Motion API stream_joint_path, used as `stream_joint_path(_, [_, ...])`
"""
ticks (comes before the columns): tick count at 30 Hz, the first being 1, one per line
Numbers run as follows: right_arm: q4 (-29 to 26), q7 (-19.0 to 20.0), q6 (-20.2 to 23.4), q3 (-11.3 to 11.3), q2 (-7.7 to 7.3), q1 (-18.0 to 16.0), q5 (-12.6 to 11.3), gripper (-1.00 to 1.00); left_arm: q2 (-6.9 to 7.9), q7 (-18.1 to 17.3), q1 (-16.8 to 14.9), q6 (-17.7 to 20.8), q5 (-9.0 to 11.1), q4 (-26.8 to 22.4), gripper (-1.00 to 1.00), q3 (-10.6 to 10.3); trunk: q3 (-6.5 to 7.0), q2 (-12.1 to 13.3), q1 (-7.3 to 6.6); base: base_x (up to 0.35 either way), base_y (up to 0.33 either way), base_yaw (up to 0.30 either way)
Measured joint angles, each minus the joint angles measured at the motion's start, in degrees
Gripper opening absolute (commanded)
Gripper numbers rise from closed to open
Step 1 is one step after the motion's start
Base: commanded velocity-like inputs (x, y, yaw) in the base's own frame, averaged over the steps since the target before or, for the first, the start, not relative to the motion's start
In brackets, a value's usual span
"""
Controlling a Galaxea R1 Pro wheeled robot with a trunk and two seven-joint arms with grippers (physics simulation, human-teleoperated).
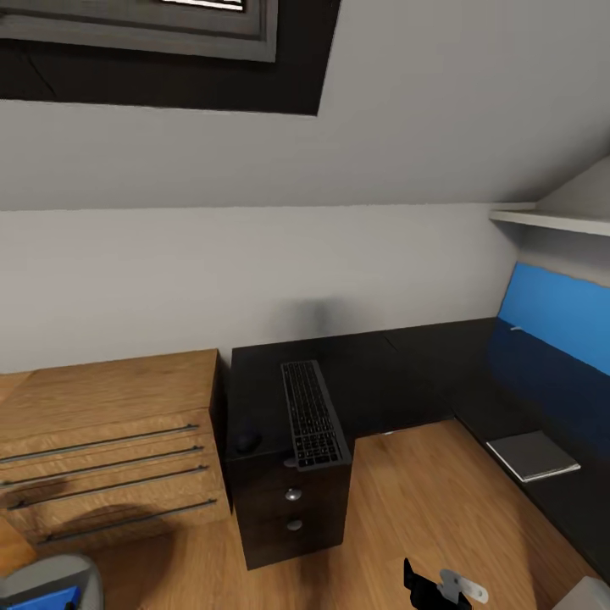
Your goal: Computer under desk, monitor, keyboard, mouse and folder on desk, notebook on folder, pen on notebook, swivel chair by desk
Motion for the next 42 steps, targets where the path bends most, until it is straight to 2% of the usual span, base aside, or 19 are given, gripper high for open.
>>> stream_joint_path(2, [0.00,0.00,0.00,0.00,0.00,0.00,0.00,1.00,0.04,0.04,-0.05,-1.58,-0.01,0.06,1.00,-0.05,0.36,0.80,-0.44,0.000,0.000,0.223])
stream_joint_path(6, [0.02,0.00,0.01,0.00,0.03,0.00,0.00,1.00,0.11,0.05,-0.13,-5.60,-0.06,0.18,1.00,-0.10,0.36,0.82,-0.45,0.000,0.000,0.247])
stream_joint_path(12, [0.04,0.00,0.11,0.00,0.10,0.00,0.06,1.00,0.20,0.05,-0.16,-8.97,-0.16,0.29,1.00,0.04,0.32,0.82,-0.45,0.000,0.000,0.262])
stream_joint_path(22, [0.01,0.00,0.17,-0.01,0.12,0.00,0.11,1.00,0.30,0.18,-0.17,-10.35,-0.07,0.75,1.00,0.25,-0.11,0.82,-0.44,0.001,-0.006,0.212])
stream_joint_path(28, [-0.03,0.07,0.14,0.01,0.09,0.00,0.22,1.00,0.39,0.48,-0.19,-10.34,-0.06,0.92,1.00,0.26,-0.42,0.81,-0.46,0.112,-0.185,0.117])
stream_joint_path(32, [-0.03,0.14,0.11,0.01,0.08,0.00,0.41,1.00,0.56,0.54,-0.19,-10.57,-0.12,2.71,1.00,0.22,-0.47,0.81,-0.46,0.143,-0.217,0.018])
stream_joint_path(35, [-0.03,0.15,0.10,0.01,0.02,0.03,0.81,1.00,1.26,0.56,-0.20,-11.91,-0.12,3.56,1.00,0.20,-0.48,0.81,-0.45,0.048,-0.076,0.004])
stream_joint_path(38, [-0.03,0.16,0.08,0.01,0.00,0.07,1.28,1.00,2.42,0.50,-0.24,-15.64,-0.06,4.60,1.00,0.20,-0.48,0.82,-0.45,0.012,-0.020,0.001])
stream_joint_path(42, [-0.03,0.16,0.07,0.01,-0.01,0.09,1.41,1.00,4.06,0.29,-0.25,-17.07,0.07,5.31,1.00,0.30,-0.48,0.82,-0.45,0.003,-0.005,0.000])
